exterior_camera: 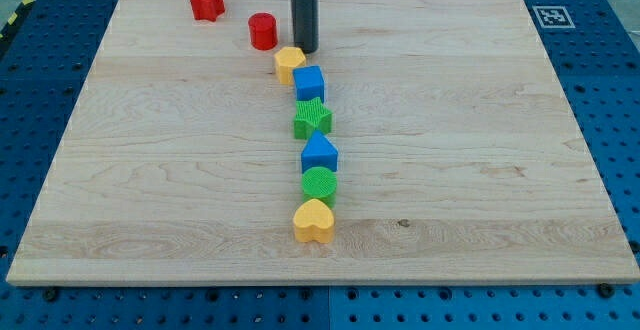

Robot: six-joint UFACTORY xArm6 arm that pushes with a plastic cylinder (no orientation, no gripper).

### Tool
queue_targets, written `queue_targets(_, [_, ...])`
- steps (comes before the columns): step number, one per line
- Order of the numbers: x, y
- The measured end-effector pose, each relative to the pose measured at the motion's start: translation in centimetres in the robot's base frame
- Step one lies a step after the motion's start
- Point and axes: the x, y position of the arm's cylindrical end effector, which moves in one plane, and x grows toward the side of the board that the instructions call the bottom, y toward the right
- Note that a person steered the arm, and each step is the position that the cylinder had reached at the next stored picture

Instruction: Move the red circle left to the red star

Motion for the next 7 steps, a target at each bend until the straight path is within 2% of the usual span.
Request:
queue_targets(1, [0.0, -0.2])
queue_targets(7, [-2.7, -10.9])
